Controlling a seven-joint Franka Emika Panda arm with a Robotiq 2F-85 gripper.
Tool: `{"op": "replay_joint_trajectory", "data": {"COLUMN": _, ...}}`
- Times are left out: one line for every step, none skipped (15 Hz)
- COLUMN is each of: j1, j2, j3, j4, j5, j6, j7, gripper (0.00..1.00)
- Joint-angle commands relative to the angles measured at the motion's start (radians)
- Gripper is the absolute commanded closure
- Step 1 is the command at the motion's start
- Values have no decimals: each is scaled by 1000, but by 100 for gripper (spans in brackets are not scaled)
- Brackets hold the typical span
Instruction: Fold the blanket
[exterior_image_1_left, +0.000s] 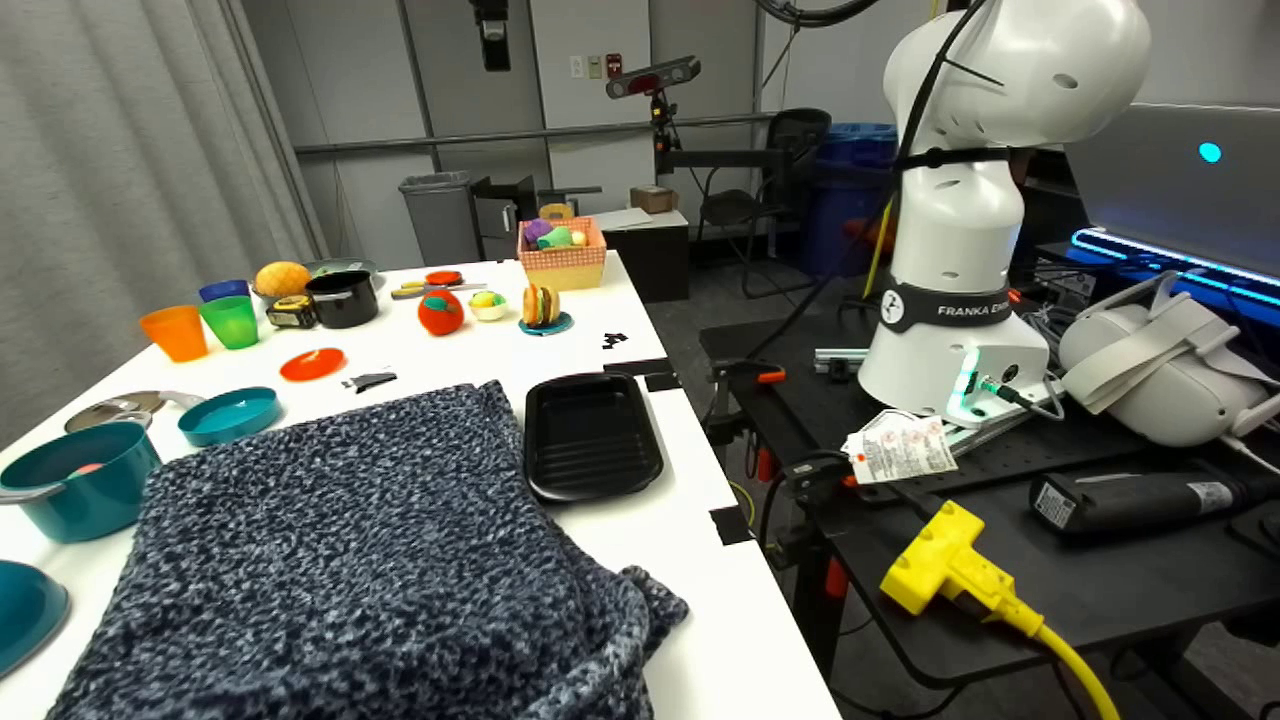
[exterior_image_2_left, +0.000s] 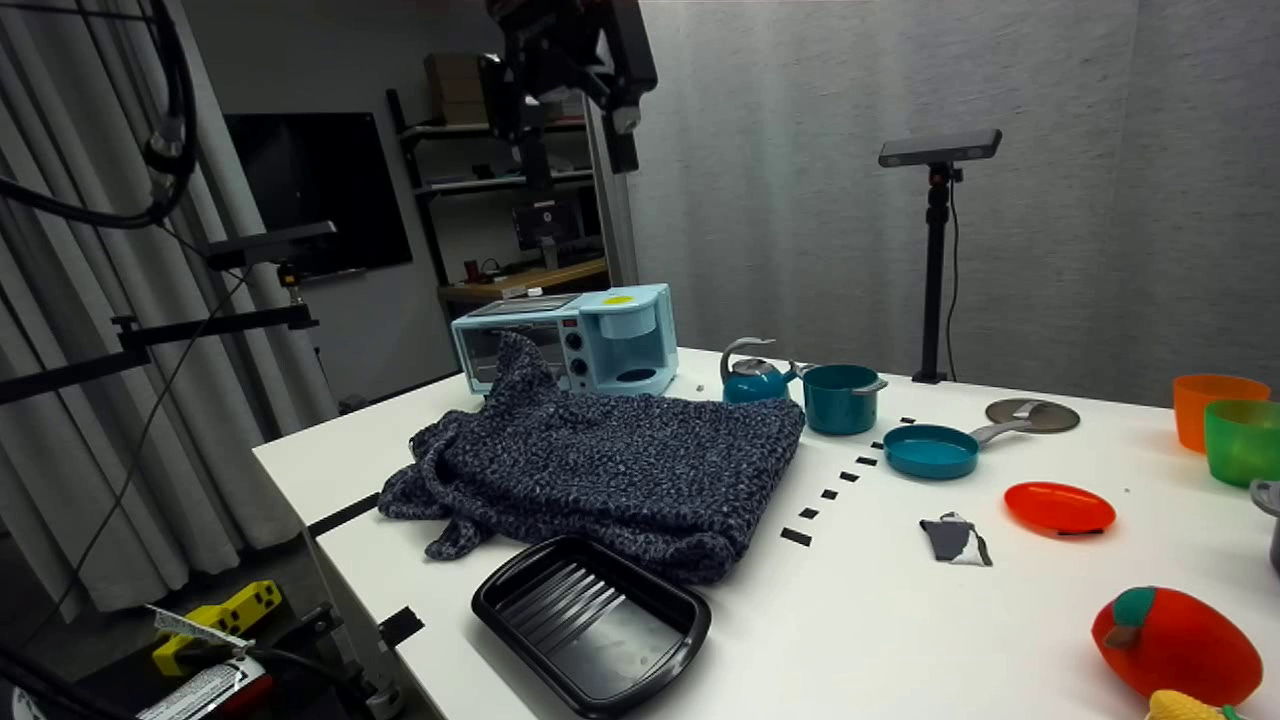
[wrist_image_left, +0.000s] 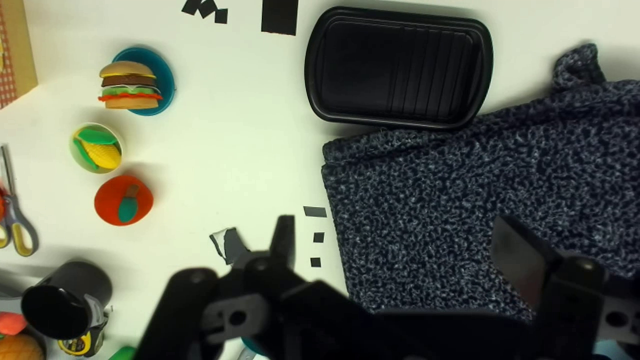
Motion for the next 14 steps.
{"op": "replay_joint_trajectory", "data": {"j1": 16, "j2": 4, "j3": -16, "j4": 4, "j5": 12, "j6": 8, "j7": -90, "gripper": 0}}
{"op": "replay_joint_trajectory", "data": {"j1": 20, "j2": 4, "j3": -20, "j4": 5, "j5": 21, "j6": 3, "j7": -116, "gripper": 0}}
{"op": "replay_joint_trajectory", "data": {"j1": 23, "j2": 5, "j3": -23, "j4": 7, "j5": 32, "j6": -3, "j7": -141, "gripper": 0}}
{"op": "replay_joint_trajectory", "data": {"j1": 28, "j2": 7, "j3": -27, "j4": 10, "j5": 42, "j6": -13, "j7": -170, "gripper": 0}}
{"op": "replay_joint_trajectory", "data": {"j1": 30, "j2": 8, "j3": -30, "j4": 11, "j5": 51, "j6": -17, "j7": -196, "gripper": 0}}
{"op": "replay_joint_trajectory", "data": {"j1": 32, "j2": 9, "j3": -32, "j4": 12, "j5": 60, "j6": -19, "j7": -218, "gripper": 0}}
{"op": "replay_joint_trajectory", "data": {"j1": 32, "j2": 10, "j3": -33, "j4": 10, "j5": 67, "j6": -12, "j7": -231, "gripper": 0}}
{"op": "replay_joint_trajectory", "data": {"j1": 33, "j2": 11, "j3": -34, "j4": 9, "j5": 83, "j6": -10, "j7": -240, "gripper": 0}}
{"op": "replay_joint_trajectory", "data": {"j1": 32, "j2": 11, "j3": -34, "j4": 6, "j5": 95, "j6": 1, "j7": -239, "gripper": 0}}
{"op": "replay_joint_trajectory", "data": {"j1": 28, "j2": 11, "j3": -31, "j4": 3, "j5": 101, "j6": 11, "j7": -225, "gripper": 0}}
{"op": "replay_joint_trajectory", "data": {"j1": 25, "j2": 10, "j3": -29, "j4": 1, "j5": 106, "j6": 15, "j7": -209, "gripper": 0}}
{"op": "replay_joint_trajectory", "data": {"j1": 23, "j2": 9, "j3": -28, "j4": -1, "j5": 112, "j6": 17, "j7": -199, "gripper": 0}}
{"op": "replay_joint_trajectory", "data": {"j1": 66, "j2": 54, "j3": 55, "j4": 108, "j5": 130, "j6": -52, "j7": -64, "gripper": 0}}
{"op": "replay_joint_trajectory", "data": {"j1": 72, "j2": 61, "j3": 66, "j4": 116, "j5": 139, "j6": -42, "j7": -42, "gripper": 0}}
